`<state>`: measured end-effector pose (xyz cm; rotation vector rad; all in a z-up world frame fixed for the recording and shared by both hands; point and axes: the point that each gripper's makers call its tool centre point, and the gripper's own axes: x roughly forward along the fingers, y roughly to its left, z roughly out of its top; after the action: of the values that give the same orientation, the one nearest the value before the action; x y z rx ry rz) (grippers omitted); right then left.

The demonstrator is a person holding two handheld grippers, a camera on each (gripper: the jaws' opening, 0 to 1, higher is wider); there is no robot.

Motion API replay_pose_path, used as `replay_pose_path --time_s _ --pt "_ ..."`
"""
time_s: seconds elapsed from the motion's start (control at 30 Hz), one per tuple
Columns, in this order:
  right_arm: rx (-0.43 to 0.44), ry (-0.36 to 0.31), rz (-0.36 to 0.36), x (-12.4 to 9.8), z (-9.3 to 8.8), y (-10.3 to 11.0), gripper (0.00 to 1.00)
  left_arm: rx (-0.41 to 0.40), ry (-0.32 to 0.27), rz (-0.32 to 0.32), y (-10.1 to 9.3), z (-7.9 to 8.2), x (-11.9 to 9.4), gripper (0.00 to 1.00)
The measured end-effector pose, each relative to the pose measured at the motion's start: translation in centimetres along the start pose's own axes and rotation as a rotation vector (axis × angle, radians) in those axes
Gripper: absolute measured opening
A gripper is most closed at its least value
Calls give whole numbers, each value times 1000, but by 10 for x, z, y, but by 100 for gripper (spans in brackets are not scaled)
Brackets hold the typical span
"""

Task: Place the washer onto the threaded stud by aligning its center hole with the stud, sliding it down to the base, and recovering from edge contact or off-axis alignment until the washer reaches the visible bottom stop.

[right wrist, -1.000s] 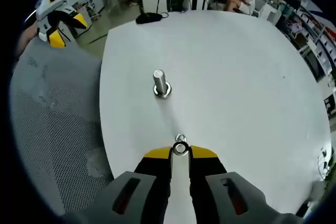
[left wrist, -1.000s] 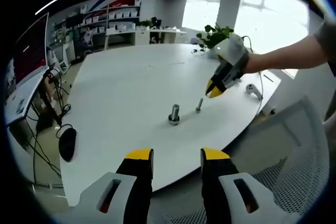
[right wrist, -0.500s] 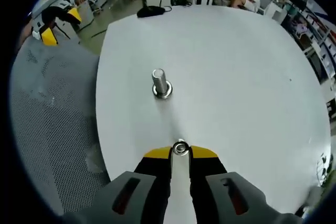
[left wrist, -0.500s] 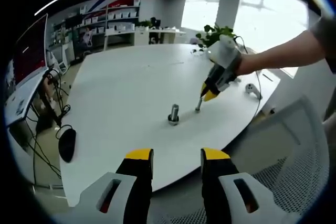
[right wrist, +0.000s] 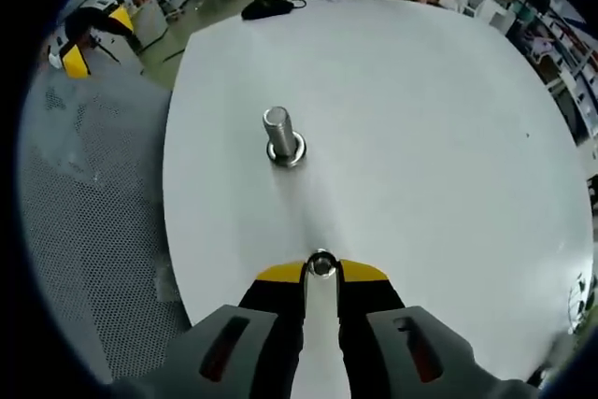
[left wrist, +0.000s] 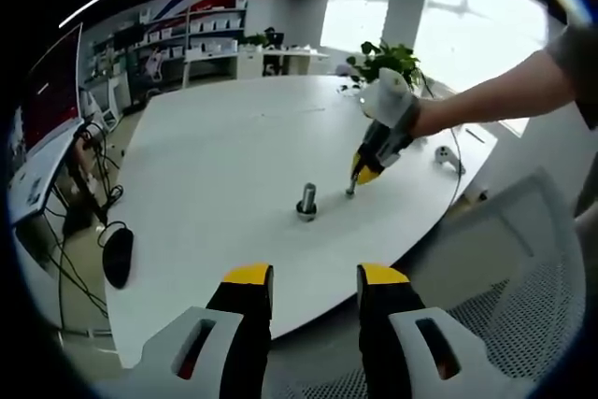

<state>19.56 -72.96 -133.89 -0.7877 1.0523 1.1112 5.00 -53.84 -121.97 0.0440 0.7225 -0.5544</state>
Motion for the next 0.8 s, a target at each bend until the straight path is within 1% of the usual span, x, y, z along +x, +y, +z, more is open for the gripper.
replay_pose_path --time_s 0.23,0.43,0.53,0.67,0.8 --pt "10 30 10 16 -7 -2 14 1 2 -7 -1 0 0 34" --pt "-8 29 3 20 -11 0 16 2 7 -13 -2 -1 1 34" --pt "12 11 -1 22 -12 -2 18 8 10 -14 -2 -1 1 34" --pt "41 -6 -19 14 -14 -3 20 9 18 -19 -3 -3 2 34" --pt "72 -82 -55 -5 -13 -1 20 12 23 -27 -5 -4 2 34"
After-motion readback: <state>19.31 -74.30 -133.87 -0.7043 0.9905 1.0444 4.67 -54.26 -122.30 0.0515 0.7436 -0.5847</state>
